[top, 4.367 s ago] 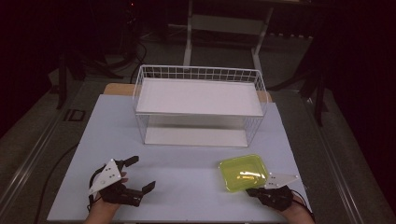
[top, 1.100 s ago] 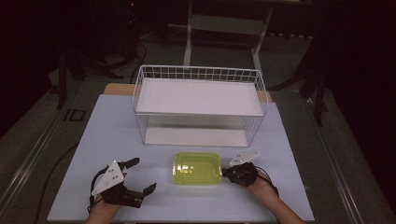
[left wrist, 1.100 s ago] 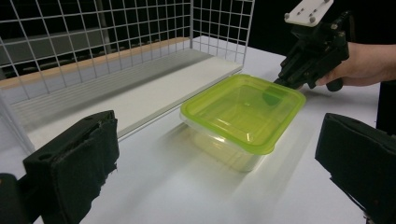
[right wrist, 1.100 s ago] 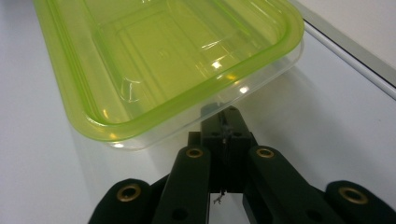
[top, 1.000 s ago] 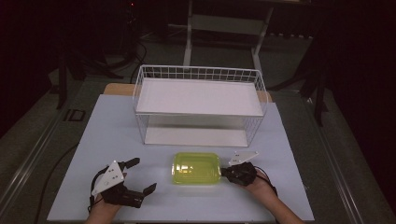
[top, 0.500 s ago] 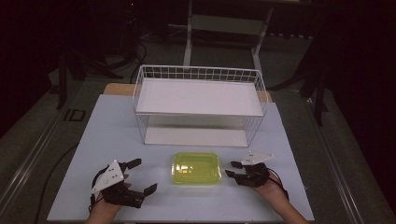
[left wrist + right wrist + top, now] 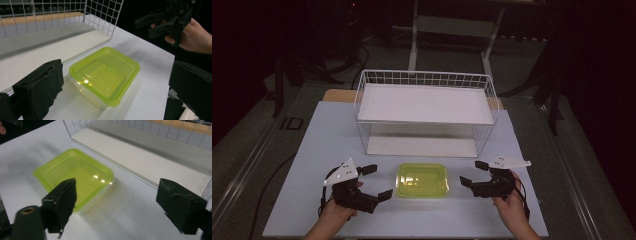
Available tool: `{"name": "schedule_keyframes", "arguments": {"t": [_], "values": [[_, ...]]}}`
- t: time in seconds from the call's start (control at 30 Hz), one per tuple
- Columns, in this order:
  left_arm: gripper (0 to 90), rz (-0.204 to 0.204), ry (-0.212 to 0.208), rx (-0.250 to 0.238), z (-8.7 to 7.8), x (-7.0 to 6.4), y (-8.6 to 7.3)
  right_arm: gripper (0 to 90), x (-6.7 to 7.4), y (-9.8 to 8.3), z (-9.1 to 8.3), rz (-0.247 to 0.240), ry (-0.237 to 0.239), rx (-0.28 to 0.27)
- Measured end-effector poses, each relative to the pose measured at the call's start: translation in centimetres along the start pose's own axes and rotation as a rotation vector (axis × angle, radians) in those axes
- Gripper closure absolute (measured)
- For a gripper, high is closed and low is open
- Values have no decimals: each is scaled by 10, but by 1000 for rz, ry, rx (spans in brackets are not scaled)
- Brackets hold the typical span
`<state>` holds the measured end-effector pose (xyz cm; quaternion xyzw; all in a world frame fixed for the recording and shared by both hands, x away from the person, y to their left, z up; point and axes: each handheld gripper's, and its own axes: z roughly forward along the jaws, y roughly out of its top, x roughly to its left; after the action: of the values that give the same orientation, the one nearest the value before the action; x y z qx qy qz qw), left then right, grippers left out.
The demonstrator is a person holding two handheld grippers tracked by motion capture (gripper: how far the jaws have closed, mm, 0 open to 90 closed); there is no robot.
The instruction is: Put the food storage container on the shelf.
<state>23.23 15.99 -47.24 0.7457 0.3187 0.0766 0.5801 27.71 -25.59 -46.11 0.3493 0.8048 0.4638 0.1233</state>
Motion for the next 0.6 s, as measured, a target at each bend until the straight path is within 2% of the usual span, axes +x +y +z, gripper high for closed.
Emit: {"name": "schedule_keyframes", "arguments": {"t": [0.03,0.07,0.1,0.2,0.23,0.3,0.4,0.47,0.53,0.6], "values": [[3,0,0,0,0,0,0,173,0,0,0,0,0,0],[3,-19,10,27,5,2,5,172,0,1,0,10,1,0],[3,-26,6,26,7,3,6,172,1,2,0,10,1,-23],[4,-53,7,36,14,5,10,165,3,5,2,8,9,4],[3,-59,11,44,16,6,12,158,4,6,4,10,-8,13],[3,-78,6,56,21,7,15,139,5,8,7,58,20,35],[3,-108,22,82,28,8,18,127,5,11,15,138,58,78],[4,-146,36,101,35,9,18,124,6,14,22,194,74,110],[3,-194,38,130,41,11,18,118,7,15,30,250,68,146],[4,-233,54,176,48,13,18,134,5,16,37,311,70,187]]}}
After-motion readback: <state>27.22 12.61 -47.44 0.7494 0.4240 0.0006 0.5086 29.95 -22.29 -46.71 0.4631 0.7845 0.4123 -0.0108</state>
